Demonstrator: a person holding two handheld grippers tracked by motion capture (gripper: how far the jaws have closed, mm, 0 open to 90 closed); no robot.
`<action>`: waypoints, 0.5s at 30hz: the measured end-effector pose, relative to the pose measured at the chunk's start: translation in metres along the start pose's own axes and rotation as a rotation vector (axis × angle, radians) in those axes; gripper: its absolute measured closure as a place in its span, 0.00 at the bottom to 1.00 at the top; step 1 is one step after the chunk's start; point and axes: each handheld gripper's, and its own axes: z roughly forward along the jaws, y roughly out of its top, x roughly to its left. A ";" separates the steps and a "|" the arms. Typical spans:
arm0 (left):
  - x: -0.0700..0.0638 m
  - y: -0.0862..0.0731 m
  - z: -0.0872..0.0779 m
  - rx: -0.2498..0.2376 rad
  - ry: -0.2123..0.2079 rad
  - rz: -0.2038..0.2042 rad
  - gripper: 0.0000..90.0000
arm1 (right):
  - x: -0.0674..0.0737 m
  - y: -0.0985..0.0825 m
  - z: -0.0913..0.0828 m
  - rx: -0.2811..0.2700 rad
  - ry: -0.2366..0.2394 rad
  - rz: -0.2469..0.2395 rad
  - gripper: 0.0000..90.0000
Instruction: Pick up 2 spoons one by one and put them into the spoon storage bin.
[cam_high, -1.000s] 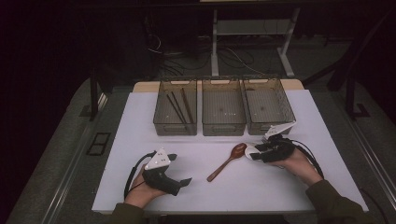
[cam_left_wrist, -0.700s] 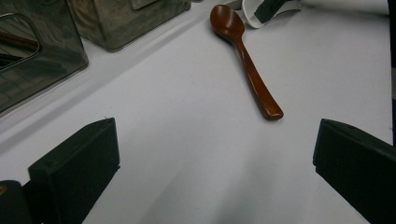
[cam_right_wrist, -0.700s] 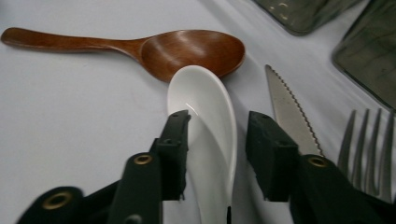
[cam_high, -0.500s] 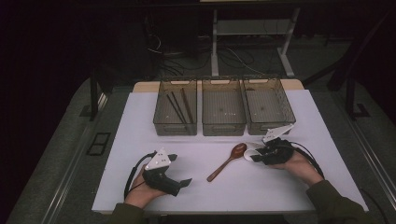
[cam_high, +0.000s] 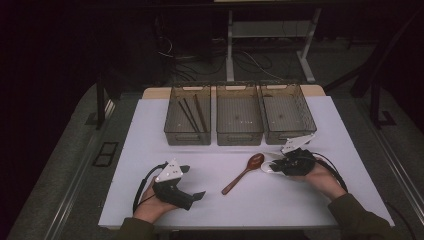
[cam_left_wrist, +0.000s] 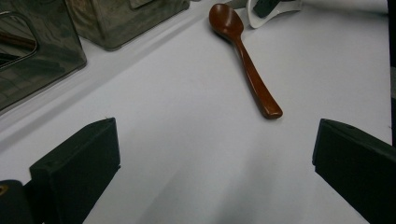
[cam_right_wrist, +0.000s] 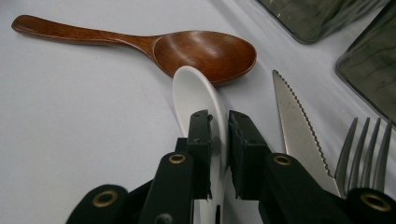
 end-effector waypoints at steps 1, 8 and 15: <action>0.000 0.000 0.000 0.000 0.000 -0.001 0.00 | 0.000 0.000 0.000 0.000 0.000 -0.002 0.89; 0.000 0.000 0.000 -0.002 0.001 -0.001 0.00 | 0.001 0.001 -0.002 0.001 0.001 -0.013 0.91; 0.001 -0.001 0.000 -0.002 0.002 -0.004 0.00 | 0.000 0.001 -0.003 0.008 -0.001 0.000 0.92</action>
